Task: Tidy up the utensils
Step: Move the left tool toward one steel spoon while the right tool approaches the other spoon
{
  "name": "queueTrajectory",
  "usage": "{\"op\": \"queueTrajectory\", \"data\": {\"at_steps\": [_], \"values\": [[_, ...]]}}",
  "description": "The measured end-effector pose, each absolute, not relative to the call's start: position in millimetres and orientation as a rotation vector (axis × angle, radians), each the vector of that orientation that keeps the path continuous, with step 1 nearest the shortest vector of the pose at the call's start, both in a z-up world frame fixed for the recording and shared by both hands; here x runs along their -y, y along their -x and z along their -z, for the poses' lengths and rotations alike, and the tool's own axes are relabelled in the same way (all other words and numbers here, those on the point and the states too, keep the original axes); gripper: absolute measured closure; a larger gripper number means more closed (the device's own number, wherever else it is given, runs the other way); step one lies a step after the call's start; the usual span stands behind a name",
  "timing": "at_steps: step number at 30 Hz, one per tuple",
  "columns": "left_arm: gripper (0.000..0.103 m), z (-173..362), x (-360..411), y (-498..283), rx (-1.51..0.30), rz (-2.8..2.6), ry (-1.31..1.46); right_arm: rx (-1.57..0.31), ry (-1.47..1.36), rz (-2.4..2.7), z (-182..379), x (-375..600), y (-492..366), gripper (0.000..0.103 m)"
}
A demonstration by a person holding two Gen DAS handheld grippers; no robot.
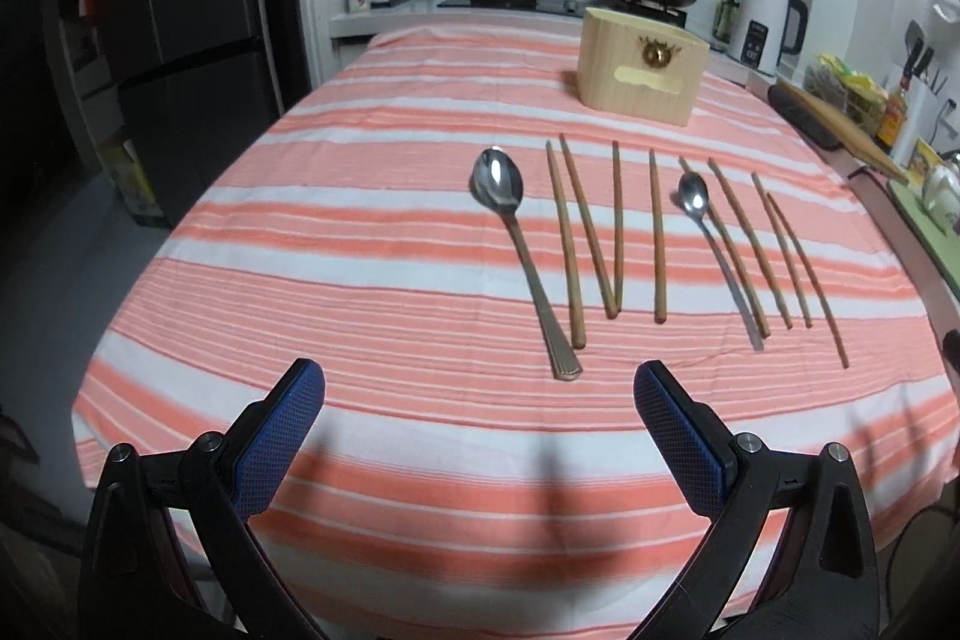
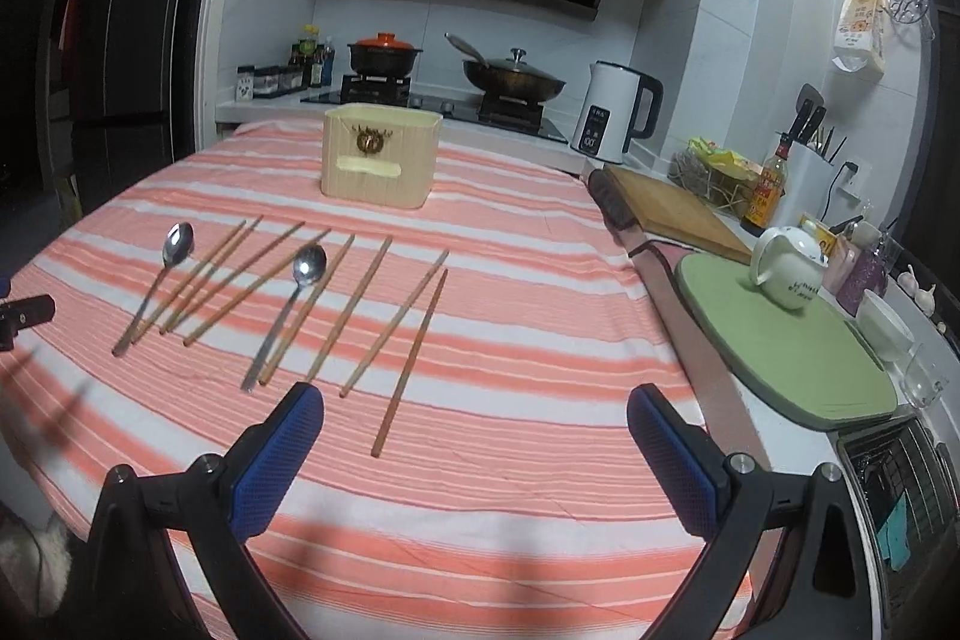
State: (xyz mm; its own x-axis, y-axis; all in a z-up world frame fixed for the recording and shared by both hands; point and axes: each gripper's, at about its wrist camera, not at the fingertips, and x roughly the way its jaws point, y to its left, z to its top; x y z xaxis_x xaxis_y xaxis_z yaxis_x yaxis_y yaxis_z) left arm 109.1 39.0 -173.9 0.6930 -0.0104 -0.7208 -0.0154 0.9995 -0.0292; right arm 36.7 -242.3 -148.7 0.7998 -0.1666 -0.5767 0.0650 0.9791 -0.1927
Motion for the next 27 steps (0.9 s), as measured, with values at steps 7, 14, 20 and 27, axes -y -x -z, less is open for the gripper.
{"op": "queueTrajectory", "data": {"at_steps": [7, 14, 20, 27], "values": [[0.0, 199, -31, -118, -0.867, 0.007, 0.019, -0.742, 0.152, 0.078, 188, 246, -51, 0.0], [0.001, 200, -21, -131, -0.85, 0.027, -0.002, -0.806, 0.119, 0.027, 205, 245, -68, 0.001], [0.001, 194, -11, -144, -0.774, 0.157, -0.023, -0.825, 0.086, 0.002, 206, 243, -81, 0.001], [0.001, 201, -21, -162, -0.814, 0.135, 0.0, -0.846, 0.063, -0.009, 210, 244, -87, 0.001]]}}
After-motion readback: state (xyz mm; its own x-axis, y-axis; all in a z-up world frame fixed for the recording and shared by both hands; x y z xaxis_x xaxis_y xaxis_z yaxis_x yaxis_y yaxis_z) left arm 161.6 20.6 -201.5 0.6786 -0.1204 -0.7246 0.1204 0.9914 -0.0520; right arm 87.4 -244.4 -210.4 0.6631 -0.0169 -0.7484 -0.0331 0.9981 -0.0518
